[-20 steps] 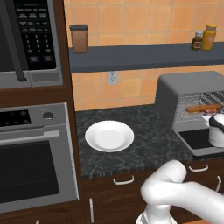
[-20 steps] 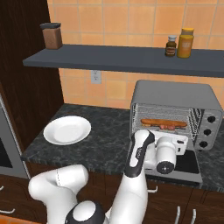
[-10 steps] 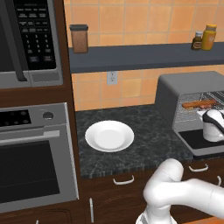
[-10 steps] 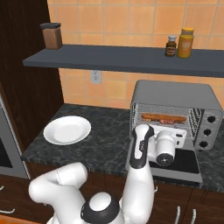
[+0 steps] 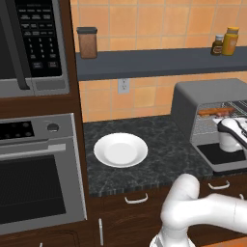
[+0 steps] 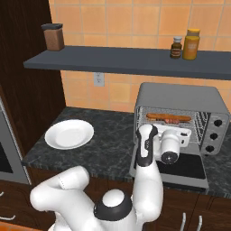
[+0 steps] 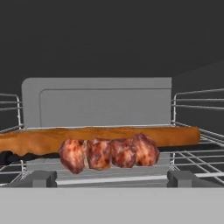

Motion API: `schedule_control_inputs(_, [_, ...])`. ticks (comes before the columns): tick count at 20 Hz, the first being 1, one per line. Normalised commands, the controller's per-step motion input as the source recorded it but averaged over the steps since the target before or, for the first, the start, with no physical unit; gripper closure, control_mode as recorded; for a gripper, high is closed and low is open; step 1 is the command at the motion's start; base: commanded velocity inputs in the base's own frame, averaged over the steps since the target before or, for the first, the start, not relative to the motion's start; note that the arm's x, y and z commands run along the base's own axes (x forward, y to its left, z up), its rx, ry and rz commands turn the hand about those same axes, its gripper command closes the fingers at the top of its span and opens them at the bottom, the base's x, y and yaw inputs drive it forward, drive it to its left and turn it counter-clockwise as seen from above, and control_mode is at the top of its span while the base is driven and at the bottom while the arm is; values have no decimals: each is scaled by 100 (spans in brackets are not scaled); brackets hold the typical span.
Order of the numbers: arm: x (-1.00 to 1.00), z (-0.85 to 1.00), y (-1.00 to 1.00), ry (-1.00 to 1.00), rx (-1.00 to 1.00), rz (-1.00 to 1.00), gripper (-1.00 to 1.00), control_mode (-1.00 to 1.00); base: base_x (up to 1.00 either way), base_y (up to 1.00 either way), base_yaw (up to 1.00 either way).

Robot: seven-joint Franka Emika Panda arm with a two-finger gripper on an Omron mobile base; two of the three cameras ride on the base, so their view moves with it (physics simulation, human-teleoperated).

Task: Pick up the kebab skewer and baguette bread, and place them inside the toaster oven. Close the toaster oven door and start by setting the timer.

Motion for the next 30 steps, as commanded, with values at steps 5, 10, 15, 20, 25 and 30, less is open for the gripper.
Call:
schedule_control_inputs(5, [12,0,0,0,0,0,-100,-100,0,0,0])
schedule_control_inputs(10, [12,0,0,0,0,0,-100,-100,0,0,0])
schedule_control_inputs(15, [-37,11,-21,0,0,0,-100,-100,0,0,0])
schedule_control_inputs(20, [-96,26,-46,0,0,0,-100,-100,0,0,0])
schedule_control_inputs(25, [-100,6,-39,1,0,4,-100,-100,0,0,0])
schedule_control_inputs(30, [-100,0,-17,2,0,0,-100,-100,0,0,0])
